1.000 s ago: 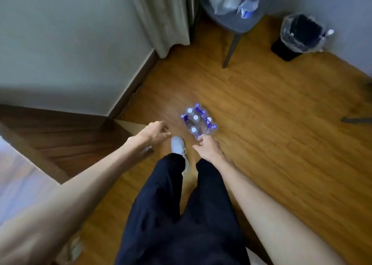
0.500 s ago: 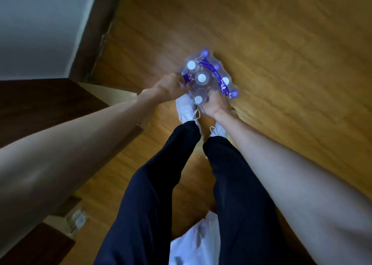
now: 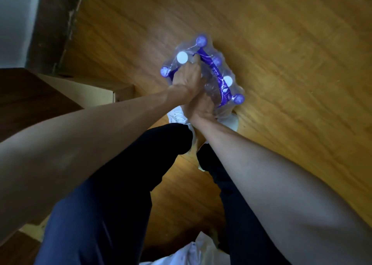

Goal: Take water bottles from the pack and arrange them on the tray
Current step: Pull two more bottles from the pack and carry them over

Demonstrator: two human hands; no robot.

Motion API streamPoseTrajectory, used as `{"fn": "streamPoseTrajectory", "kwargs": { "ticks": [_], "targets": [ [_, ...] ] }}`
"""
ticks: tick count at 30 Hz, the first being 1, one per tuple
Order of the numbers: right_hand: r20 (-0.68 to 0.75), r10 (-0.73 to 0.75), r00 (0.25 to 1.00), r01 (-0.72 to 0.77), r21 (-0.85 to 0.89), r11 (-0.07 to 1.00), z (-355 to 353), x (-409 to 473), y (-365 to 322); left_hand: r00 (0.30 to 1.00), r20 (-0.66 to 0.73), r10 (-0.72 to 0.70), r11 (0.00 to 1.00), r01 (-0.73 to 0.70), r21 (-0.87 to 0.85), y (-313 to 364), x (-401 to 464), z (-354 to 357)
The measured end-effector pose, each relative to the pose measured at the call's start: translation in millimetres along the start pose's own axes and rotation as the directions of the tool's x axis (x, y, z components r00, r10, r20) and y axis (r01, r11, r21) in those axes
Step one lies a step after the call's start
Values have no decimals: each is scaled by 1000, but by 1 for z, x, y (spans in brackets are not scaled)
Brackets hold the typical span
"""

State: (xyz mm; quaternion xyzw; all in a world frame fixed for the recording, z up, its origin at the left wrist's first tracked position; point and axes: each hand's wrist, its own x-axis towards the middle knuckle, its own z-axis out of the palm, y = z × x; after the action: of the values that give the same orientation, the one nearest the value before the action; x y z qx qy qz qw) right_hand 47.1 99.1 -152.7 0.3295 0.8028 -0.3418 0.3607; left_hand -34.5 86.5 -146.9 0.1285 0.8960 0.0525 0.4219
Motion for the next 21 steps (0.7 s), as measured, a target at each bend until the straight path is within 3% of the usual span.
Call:
{"fn": "streamPoseTrajectory", "kwargs": {
  "ticks": [4, 12, 21],
  "targets": [
    [-50, 82, 995, -79, 61, 995, -6, -10, -5, 1000, -27, -15, 989, 10, -148, -15, -13, -8],
    [-66, 121, 991, -113, 111, 987, -79, -98, -27, 999, -22, -37, 998, 36, -46, -13, -108, -81],
    [-110, -23, 994, 29, 54, 998, -201, -276, -89, 990, -109, -90, 972, 64, -224, 21, -295, -218]
  ]
}}
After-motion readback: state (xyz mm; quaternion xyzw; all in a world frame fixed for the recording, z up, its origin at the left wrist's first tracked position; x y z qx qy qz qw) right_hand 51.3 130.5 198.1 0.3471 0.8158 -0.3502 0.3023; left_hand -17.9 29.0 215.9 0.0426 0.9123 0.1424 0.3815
